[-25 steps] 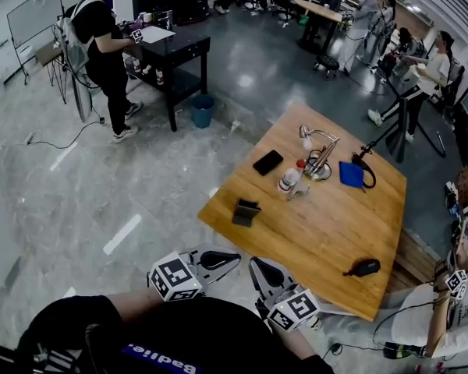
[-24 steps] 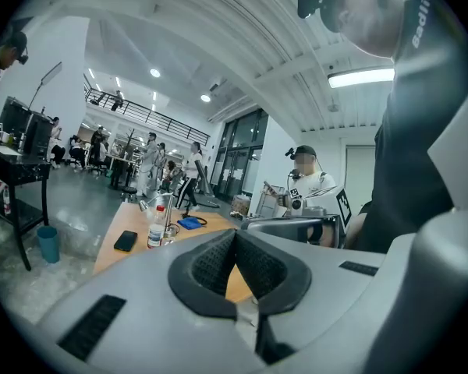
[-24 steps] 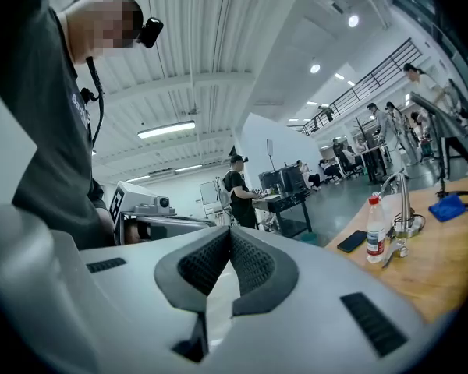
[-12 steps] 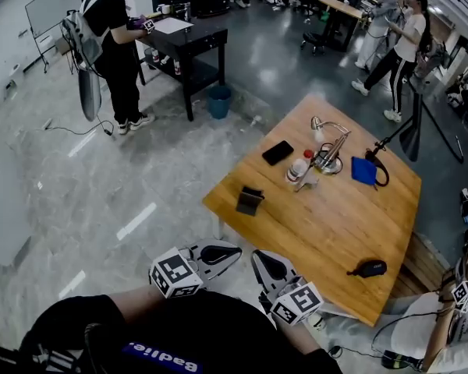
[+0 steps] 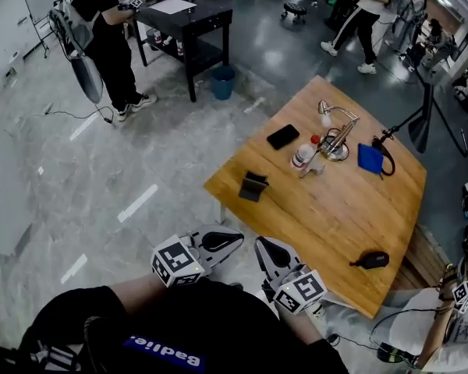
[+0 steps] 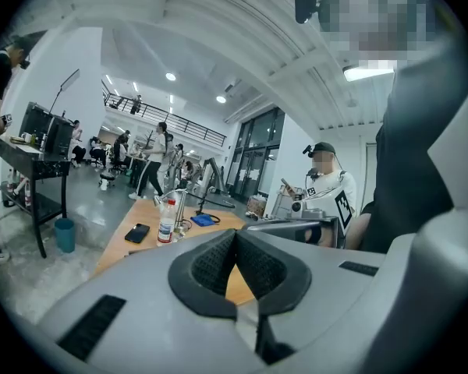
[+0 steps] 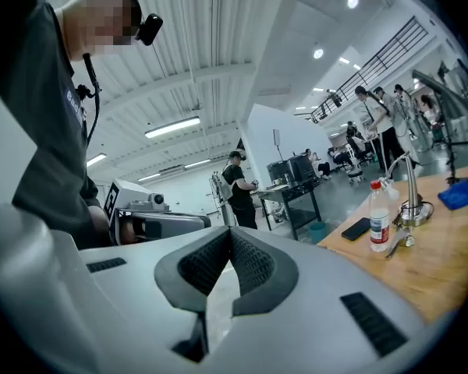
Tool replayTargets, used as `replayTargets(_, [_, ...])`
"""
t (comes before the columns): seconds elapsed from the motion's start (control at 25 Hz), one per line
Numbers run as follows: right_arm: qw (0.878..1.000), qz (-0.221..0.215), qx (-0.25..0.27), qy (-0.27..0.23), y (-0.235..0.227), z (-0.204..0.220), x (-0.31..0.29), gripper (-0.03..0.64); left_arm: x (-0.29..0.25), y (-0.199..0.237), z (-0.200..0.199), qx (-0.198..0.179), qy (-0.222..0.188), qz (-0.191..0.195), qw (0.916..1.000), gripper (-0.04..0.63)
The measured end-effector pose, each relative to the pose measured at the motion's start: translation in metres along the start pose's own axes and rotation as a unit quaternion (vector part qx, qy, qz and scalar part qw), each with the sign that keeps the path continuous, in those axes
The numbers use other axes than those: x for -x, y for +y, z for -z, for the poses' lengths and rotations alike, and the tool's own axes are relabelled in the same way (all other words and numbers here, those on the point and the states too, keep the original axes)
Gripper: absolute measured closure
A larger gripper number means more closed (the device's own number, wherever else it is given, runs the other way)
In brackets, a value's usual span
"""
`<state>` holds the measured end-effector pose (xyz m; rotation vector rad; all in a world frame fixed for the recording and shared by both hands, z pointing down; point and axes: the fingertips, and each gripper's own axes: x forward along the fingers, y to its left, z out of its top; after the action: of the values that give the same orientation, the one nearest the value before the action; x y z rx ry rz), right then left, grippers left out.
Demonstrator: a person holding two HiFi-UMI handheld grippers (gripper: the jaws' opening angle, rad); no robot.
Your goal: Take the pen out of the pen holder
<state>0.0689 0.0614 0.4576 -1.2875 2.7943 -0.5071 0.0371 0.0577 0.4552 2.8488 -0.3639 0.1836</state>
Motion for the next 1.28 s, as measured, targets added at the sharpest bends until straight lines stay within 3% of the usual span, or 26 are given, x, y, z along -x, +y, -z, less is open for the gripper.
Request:
replayTargets(0.28, [0.999, 0.043, -0.006, 0.011, -0.023, -0.008, -0.039, 0.611, 0.0, 0.05, -0.015, -0.003, -0.004, 0.034, 0.9994, 0.586])
replayTargets(0.72, [0.995, 0.103, -0.003, -0.013, -0.065, -0.034, -0.094, 0.611, 0.001, 0.12, -0.037, -0.019, 0.005, 0.079, 0.9967, 0.586])
replayTargets(1.04, [0.994, 0.103, -0.01, 0.015, -0.117, -0.018, -0.089, 0.611, -0.02, 0.134, -0.036, -0.008, 0.009, 0.054, 0.9985, 0.586])
replayTargets(1.28, [0.992, 0.091, -0.015, 0.089, -0.166, 0.021, -0.082, 0.611, -0.035, 0.137, -0.035, -0.007, 0.01, 0.018, 0.9998, 0.586])
